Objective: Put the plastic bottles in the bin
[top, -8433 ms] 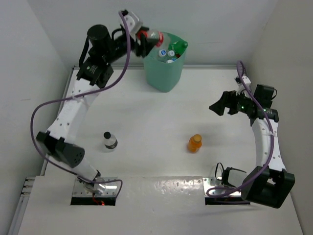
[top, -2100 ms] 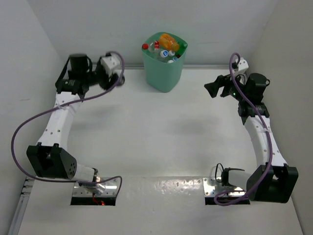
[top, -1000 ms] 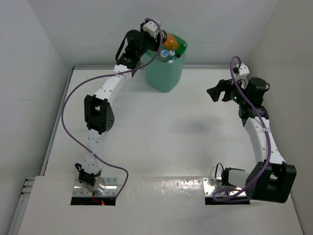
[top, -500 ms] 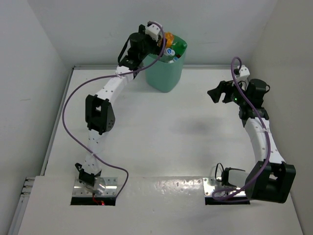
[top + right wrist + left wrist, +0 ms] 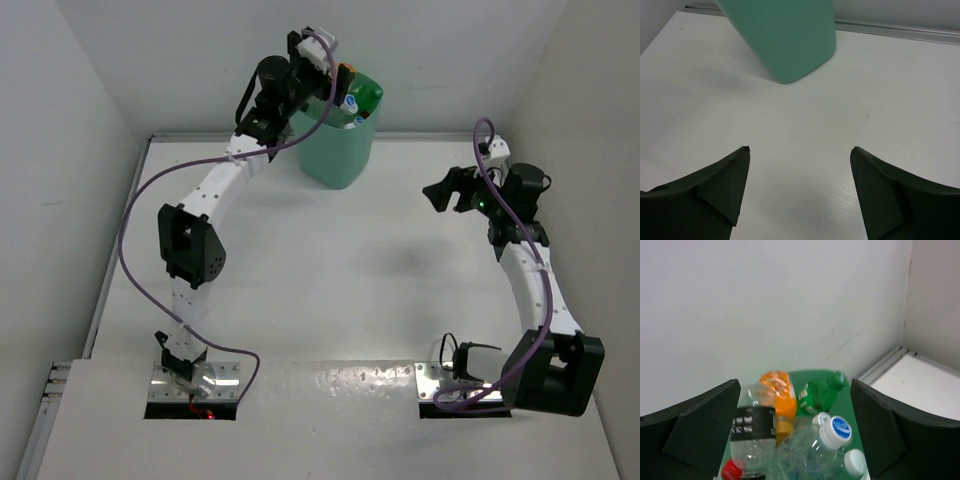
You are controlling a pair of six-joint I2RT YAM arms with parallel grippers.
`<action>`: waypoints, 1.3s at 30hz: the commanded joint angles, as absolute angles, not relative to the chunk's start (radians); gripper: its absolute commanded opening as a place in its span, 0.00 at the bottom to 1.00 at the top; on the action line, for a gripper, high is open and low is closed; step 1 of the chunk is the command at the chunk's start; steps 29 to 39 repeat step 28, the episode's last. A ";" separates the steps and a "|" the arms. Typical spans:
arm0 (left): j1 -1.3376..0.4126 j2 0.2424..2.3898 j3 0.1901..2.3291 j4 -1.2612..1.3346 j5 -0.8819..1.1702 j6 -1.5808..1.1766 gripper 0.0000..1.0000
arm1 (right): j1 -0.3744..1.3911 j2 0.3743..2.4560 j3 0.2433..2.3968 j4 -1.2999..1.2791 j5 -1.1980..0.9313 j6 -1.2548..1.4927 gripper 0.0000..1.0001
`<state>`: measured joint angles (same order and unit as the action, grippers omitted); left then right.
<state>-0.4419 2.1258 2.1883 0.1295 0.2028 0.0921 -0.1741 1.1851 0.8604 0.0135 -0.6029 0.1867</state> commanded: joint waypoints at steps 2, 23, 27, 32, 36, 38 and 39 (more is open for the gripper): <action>-0.459 1.990 2.210 0.241 0.166 0.060 0.99 | -0.176 1.146 0.862 0.057 -0.618 0.202 0.80; -0.167 1.338 1.327 -0.298 0.090 -0.061 0.99 | -0.216 1.193 1.115 -0.388 -0.448 0.089 0.99; -0.094 1.301 1.273 -0.298 0.149 -0.093 0.99 | -0.215 1.178 1.109 -0.382 -0.454 0.086 0.99; -0.081 1.301 1.273 -0.298 0.162 -0.094 0.99 | -0.218 1.177 1.109 -0.385 -0.453 0.083 0.99; -0.081 1.301 1.273 -0.298 0.162 -0.094 0.99 | -0.218 1.177 1.109 -0.385 -0.453 0.083 0.99; -0.081 1.301 1.273 -0.298 0.162 -0.094 0.99 | -0.218 1.177 1.109 -0.385 -0.453 0.083 0.99; -0.081 1.301 1.273 -0.298 0.162 -0.094 0.99 | -0.218 1.177 1.109 -0.385 -0.453 0.083 0.99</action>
